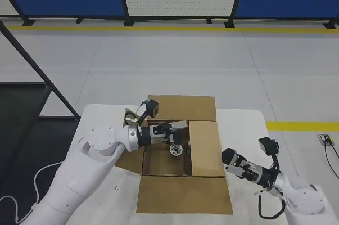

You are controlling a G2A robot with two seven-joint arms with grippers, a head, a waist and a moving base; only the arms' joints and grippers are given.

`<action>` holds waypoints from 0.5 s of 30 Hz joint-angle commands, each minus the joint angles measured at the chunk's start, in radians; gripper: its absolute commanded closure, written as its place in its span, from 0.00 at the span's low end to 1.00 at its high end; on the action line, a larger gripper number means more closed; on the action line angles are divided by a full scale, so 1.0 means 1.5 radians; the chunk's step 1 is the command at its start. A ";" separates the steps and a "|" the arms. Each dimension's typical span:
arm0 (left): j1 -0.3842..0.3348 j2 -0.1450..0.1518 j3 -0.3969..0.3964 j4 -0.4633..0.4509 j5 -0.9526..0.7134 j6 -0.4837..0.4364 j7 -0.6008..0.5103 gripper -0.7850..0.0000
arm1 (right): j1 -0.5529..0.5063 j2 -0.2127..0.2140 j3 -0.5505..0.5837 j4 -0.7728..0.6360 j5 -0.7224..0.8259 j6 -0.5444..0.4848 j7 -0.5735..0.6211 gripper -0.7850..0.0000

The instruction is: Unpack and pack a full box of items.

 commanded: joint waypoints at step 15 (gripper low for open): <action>-0.011 -0.039 0.053 0.095 0.028 -0.004 0.027 0.00 | -0.014 0.013 -0.014 -0.017 -0.005 -0.001 -0.023 0.00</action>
